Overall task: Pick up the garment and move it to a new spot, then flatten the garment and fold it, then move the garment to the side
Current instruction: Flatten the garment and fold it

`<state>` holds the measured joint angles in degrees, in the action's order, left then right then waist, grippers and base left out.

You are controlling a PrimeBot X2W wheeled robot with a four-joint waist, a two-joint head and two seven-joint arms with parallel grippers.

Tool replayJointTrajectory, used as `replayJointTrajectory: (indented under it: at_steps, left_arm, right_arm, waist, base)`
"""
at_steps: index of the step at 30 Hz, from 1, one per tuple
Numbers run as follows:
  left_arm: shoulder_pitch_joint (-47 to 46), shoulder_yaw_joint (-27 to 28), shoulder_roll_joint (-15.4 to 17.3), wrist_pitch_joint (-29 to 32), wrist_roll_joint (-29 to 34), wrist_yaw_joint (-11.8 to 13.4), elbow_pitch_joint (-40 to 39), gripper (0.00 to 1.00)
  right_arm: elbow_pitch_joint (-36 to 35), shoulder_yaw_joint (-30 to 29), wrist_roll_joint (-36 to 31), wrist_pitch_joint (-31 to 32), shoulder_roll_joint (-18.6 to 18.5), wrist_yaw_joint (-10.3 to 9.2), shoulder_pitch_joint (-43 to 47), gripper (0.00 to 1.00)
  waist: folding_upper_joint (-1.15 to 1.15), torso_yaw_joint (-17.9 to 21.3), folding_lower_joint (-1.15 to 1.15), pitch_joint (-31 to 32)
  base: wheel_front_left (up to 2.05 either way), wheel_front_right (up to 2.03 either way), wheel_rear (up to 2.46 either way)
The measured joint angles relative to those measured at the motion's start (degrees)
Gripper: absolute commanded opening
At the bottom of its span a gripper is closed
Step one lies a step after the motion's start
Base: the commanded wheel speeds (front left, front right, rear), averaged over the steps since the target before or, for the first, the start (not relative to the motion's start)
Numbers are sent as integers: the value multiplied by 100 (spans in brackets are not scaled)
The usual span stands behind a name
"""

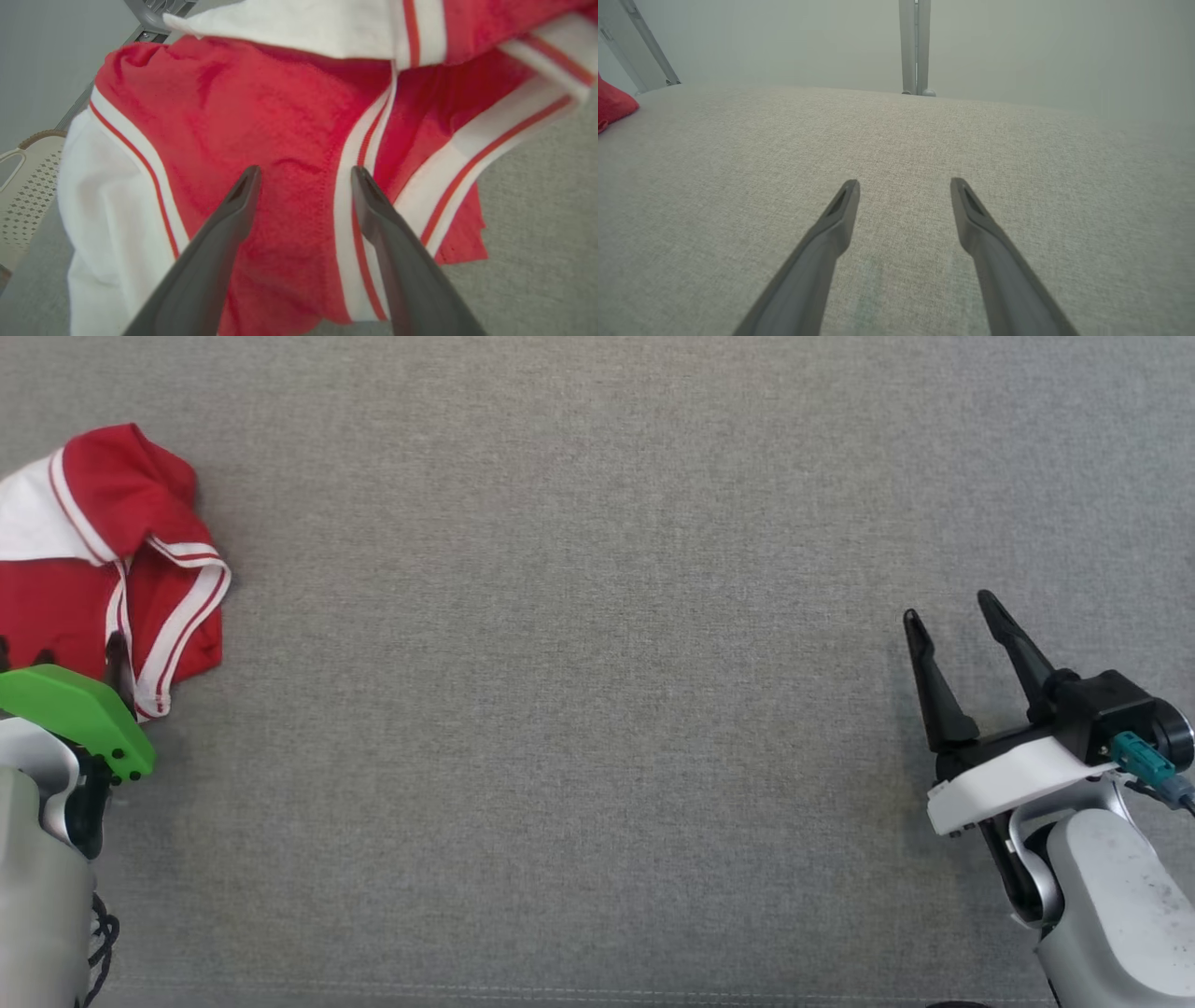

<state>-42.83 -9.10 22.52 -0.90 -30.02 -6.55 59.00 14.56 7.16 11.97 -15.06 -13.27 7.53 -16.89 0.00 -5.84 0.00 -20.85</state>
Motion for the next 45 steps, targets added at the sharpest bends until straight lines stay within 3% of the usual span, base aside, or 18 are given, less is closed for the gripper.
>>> replayJointTrajectory:
  at_steps: [4,7,8,9,16,25,31,41,42,43,44,45]
  left_arm:
    - [-188,10,-64,79,-27,268,450,100]
    - [-254,-18,-60,29,-13,312,557,100]
    - [-281,-23,-57,19,-11,299,595,14]
    - [-308,-37,-55,-35,-11,294,616,0]
    - [-388,-293,-196,-458,102,90,645,0]
    - [-413,-1116,-1150,-1128,218,-74,-169,0]
    - [-120,-1908,-1786,-1069,-359,-77,-965,0]
    - [255,-3279,-1972,-1245,-1779,-74,-2045,0]
    - [279,-3426,-1978,-1277,-1919,-34,-2107,3]
    - [286,-3568,-1982,-1300,-2016,27,-2115,84]
    - [283,-3706,-1984,-1317,-2031,130,-2079,100]
    - [281,-3774,-1985,-1338,-2030,240,-2013,100]
  right_arm:
    - [-46,-122,10,0,-27,0,-4,100]
    - [-52,-121,11,0,-4,0,-4,100]
    - [-46,-121,22,0,1,0,-4,100]
    - [-34,-120,37,0,8,0,-4,100]
    - [31,-92,115,0,183,0,-13,100]
    - [165,3,196,0,549,1,29,100]
    - [225,73,265,0,686,0,42,100]
    - [324,114,355,0,833,0,146,100]
    - [334,111,357,0,842,0,148,100]
    - [346,118,357,0,845,0,157,100]
    - [359,120,358,0,849,0,169,100]
    - [364,121,357,0,857,0,183,100]
  waist:
    - [0,174,0,-271]
    - [0,241,0,-340]
    - [0,273,0,-363]
    - [1,301,0,-382]
    - [0,349,0,-236]
    - [0,408,0,188]
    - [0,697,0,357]
    - [0,1495,0,525]
    - [0,1579,0,542]
    - [0,1657,0,560]
    - [0,1732,0,581]
    - [0,1797,0,601]
  base:
    - [0,0,0]
    - [0,0,0]
    - [0,0,0]
    - [0,0,0]
    - [0,0,0]
    - [0,0,0]
    - [0,0,0]
    - [0,0,0]
    - [0,0,0]
    - [0,0,0]
    - [0,0,0]
    - [0,0,0]
